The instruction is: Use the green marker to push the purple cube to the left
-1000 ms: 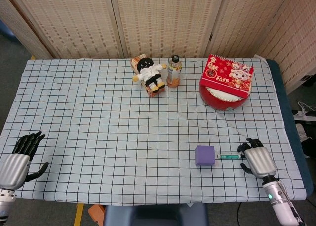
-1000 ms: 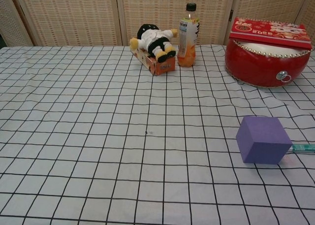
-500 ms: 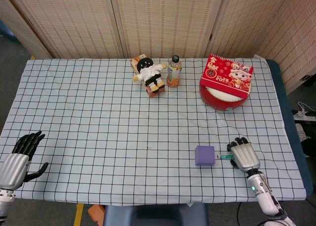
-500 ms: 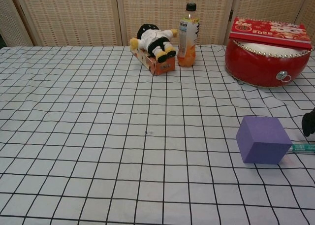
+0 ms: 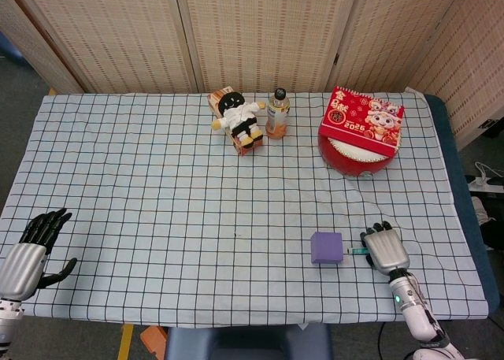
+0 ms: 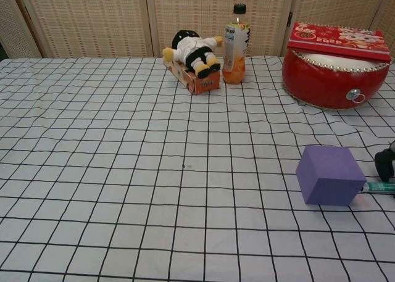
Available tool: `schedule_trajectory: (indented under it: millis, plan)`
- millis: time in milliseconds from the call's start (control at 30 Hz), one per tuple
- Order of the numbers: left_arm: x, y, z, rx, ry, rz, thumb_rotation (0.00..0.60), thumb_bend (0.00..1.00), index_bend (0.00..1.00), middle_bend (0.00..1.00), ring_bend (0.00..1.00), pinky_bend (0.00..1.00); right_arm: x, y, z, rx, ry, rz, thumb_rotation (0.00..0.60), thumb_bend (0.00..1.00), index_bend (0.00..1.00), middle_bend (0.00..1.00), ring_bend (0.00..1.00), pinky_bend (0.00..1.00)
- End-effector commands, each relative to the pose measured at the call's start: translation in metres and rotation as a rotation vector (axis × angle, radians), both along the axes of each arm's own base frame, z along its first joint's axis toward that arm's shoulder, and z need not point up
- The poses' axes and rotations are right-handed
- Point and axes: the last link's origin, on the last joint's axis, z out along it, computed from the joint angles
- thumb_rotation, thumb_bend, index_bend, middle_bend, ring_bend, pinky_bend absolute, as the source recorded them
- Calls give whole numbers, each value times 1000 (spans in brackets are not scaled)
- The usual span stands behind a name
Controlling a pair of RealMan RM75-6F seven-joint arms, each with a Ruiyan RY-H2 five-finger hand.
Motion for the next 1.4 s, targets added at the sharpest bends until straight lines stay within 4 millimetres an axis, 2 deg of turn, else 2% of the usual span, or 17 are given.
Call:
schedule_trajectory:
  millis: [33, 267, 467, 667, 800, 1033, 1267, 1400]
  plan:
    - [0, 0, 0, -4, -1, -1, 600, 347, 0, 0, 0, 54, 0, 0, -1, 3, 4, 0, 600, 232, 511, 439, 250, 229]
    - [-1, 2, 0, -3, -3, 2, 600, 350, 0, 0, 0, 54, 0, 2, -4, 5, 18, 3, 600, 242, 573, 488, 305, 260]
    - [-1, 2, 0, -3, 1, 3, 600, 353, 0, 0, 0, 54, 0, 3, -4, 0, 28, 3, 600, 280, 679, 575, 396, 309]
    - [-1, 2, 0, 3, 1, 5, 600, 352, 0, 0, 0, 54, -3, 4, -4, -1, 37, -5, 600, 330, 747, 622, 437, 327]
    - [0, 2, 1, 7, 0, 3, 600, 353, 0, 0, 0, 54, -5, 4, -2, -16, 34, -2, 600, 413, 805, 667, 477, 342]
    - [0, 2, 1, 10, 1, 0, 600, 355, 0, 0, 0, 54, -6, 4, 20, -110, -54, 25, 600, 495, 911, 755, 546, 385]
    - [2, 2, -2, 6, 4, -5, 600, 356, 0, 0, 0, 54, -1, 3, 41, -127, -67, 38, 600, 517, 928, 766, 548, 387]
    - [2, 2, -2, 2, 5, -5, 600, 357, 0, 0, 0, 54, 5, 3, 42, -112, -60, 50, 600, 517, 929, 767, 548, 387]
